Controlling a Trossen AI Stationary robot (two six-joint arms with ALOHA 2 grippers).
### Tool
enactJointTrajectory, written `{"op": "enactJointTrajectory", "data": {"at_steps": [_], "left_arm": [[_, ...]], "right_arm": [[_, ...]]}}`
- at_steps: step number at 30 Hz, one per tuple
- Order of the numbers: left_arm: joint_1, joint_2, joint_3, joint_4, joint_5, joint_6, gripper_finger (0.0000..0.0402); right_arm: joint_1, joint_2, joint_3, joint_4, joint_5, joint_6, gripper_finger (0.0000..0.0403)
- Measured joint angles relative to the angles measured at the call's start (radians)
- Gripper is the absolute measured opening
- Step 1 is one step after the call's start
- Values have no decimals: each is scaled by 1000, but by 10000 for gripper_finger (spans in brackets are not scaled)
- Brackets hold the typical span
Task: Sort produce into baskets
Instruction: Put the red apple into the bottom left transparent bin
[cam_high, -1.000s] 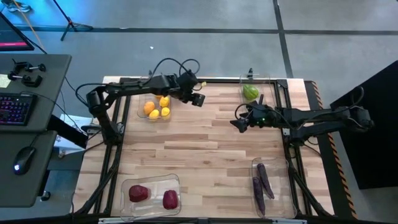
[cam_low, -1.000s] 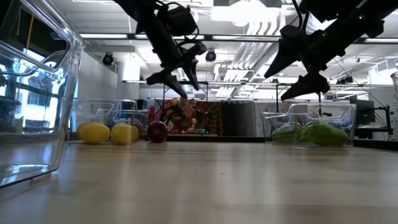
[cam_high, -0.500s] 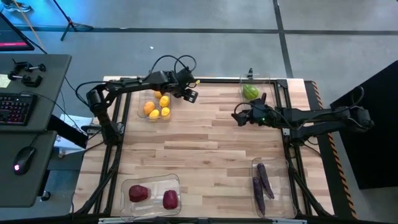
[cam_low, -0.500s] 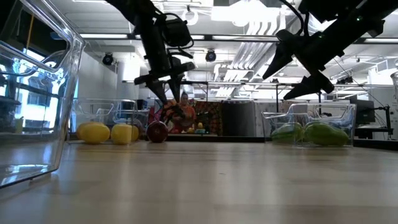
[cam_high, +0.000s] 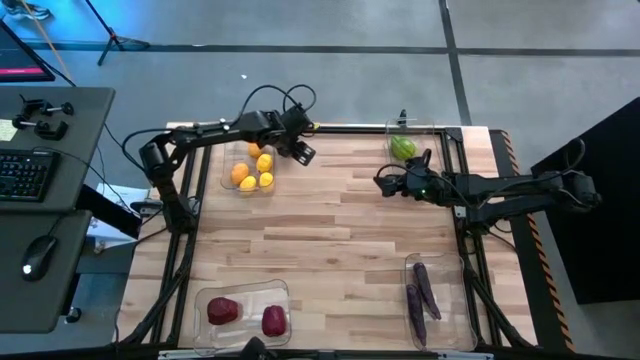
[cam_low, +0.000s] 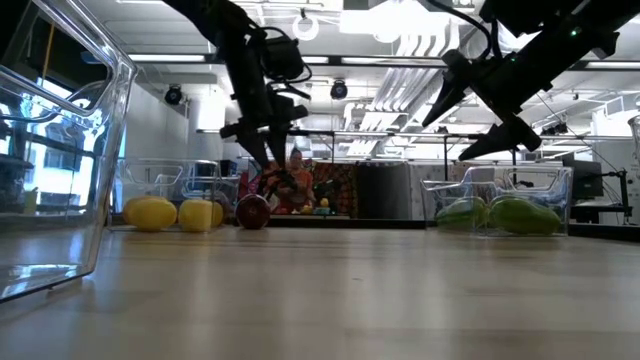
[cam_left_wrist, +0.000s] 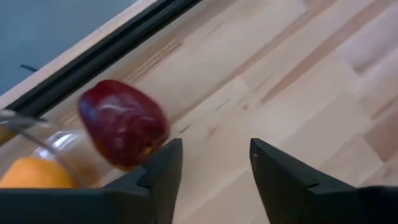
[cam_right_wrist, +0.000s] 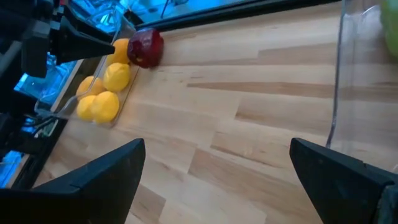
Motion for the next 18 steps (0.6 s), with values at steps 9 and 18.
{"op": "enactJointTrajectory", "data": {"at_steps": [9, 18], "left_arm": [[34, 0, 0, -44, -6, -44, 11], [20, 0, -109, 67, -135, -206, 1]], "right_arm": [[0, 0, 0, -26, 34, -2, 390], [0, 0, 0, -86, 34, -2, 390]]}}
